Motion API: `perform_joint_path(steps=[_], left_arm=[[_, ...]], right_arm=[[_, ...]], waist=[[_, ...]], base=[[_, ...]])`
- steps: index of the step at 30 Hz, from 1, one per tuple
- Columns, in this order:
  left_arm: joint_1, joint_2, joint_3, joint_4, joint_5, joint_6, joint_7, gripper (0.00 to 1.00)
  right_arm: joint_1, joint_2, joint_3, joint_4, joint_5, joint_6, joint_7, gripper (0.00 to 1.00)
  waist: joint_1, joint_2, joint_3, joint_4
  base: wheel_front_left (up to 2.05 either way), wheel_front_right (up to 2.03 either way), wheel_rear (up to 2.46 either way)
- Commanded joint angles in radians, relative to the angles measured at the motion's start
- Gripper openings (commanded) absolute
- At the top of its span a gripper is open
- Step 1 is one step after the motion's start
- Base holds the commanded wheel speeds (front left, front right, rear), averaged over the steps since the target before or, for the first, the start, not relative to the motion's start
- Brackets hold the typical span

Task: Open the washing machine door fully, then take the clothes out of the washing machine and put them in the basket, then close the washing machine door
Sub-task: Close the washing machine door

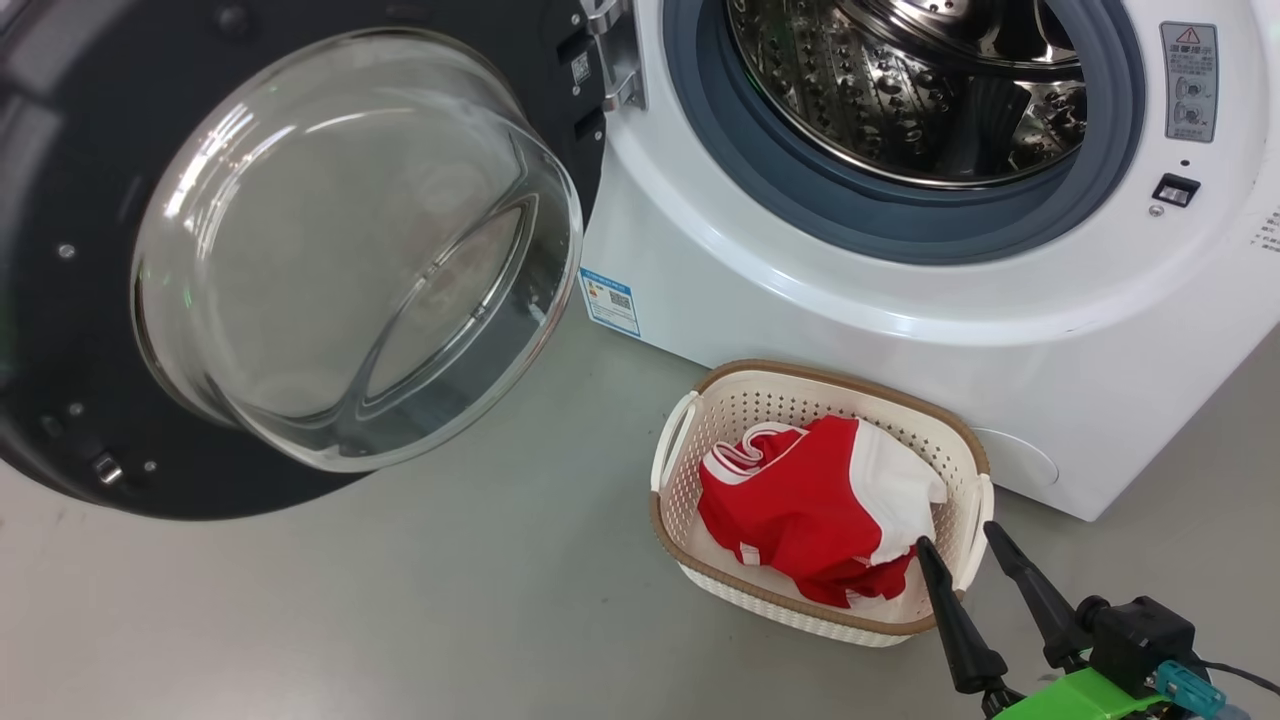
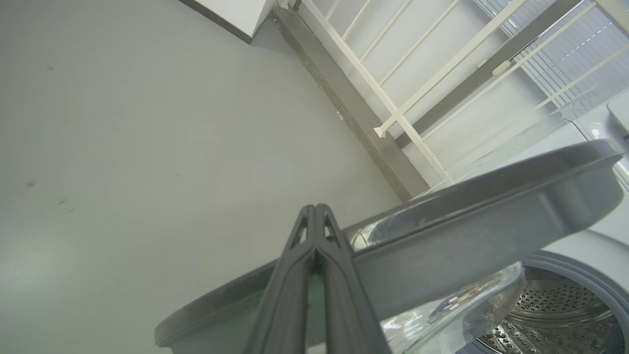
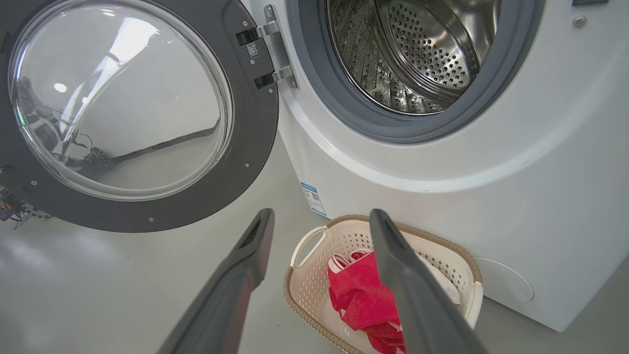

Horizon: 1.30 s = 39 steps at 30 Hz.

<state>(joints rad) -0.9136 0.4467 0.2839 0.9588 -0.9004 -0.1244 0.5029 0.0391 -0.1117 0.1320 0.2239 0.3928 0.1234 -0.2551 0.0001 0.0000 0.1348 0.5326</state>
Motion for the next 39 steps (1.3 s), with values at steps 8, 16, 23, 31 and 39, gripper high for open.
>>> perform_joint_path(steps=[8,16,23,31,39], left_arm=[[0.116,0.087,-0.087,-0.155,-0.152,-0.006,0.106,0.0],[0.207,0.109,-0.167,-0.307,-0.298,-0.006,0.146,0.0],[0.258,0.134,-0.223,-0.416,-0.396,-0.006,0.17,0.0],[0.312,0.157,-0.278,-0.554,-0.478,-0.006,0.196,0.0],[0.381,0.177,-0.347,-0.755,-0.561,-0.006,0.232,0.0]], right_arm=[[0.006,0.006,0.003,-0.029,-0.02,0.007,-0.007,1.0],[0.011,0.013,0.0,-0.026,-0.021,0.007,-0.007,1.0],[0.021,0.02,-0.006,-0.029,-0.022,0.007,-0.007,1.0],[0.029,0.026,-0.017,-0.032,-0.024,0.007,-0.007,1.0],[0.038,0.032,-0.018,-0.032,-0.024,0.007,-0.007,1.0]], waist=[[-0.0001,0.0,-0.018,-0.006],[-0.0001,0.0,-0.038,-0.011],[-0.0001,0.0,-0.055,-0.016],[-0.0001,0.0,-0.065,-0.031],[-0.0001,0.0,-0.079,-0.054]], base=[[0.0,0.0,0.0],[0.0,0.0,0.0],[0.0,0.0,0.0],[0.0,0.0,0.0],[0.0,0.0,0.0]])
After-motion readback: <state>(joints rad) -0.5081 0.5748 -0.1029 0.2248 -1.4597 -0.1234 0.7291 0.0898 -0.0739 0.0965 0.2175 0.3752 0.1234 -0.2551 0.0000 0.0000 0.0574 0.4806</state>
